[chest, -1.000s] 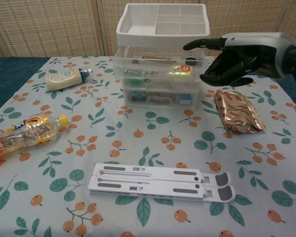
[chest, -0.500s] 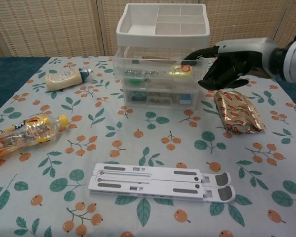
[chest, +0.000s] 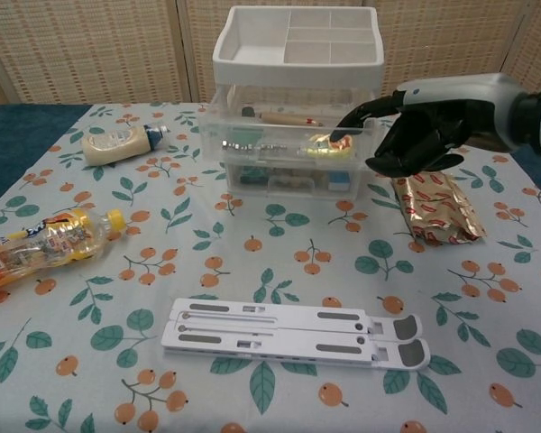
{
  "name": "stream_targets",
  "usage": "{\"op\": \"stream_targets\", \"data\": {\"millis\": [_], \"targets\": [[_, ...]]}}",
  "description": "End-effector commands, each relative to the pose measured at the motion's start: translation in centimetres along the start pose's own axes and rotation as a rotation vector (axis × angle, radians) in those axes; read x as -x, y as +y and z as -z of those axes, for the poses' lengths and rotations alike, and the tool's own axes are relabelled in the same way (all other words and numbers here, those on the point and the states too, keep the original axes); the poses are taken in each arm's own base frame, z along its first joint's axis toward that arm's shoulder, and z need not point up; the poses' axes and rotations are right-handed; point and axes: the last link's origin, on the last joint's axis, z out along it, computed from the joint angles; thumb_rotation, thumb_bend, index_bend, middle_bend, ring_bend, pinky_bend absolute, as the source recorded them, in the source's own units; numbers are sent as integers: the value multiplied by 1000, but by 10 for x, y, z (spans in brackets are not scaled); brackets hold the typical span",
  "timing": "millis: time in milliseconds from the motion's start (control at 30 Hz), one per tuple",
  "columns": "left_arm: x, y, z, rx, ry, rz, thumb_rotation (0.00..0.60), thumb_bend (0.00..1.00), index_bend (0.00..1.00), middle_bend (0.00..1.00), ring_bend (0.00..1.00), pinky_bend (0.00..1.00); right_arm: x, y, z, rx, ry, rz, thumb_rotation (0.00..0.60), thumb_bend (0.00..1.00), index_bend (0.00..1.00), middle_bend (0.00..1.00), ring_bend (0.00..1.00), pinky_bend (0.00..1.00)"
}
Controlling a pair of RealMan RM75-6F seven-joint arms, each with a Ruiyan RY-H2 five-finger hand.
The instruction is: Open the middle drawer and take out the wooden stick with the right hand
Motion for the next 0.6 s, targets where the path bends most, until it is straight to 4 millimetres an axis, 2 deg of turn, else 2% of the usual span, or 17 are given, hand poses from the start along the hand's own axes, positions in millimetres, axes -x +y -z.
{"op": "stream_targets", "data": {"millis": [33, 600], "targets": [[0, 0, 0, -1, -1, 0, 600, 136, 98, 67, 100, 106, 2, 1, 4, 2, -12, -3, 600, 515, 206, 848, 893, 949], [1, -1, 1, -2, -2, -1, 600, 136, 98, 67, 100, 106, 8, 3, 27, -15, -23, 2, 600, 515, 206, 848, 893, 949]]}}
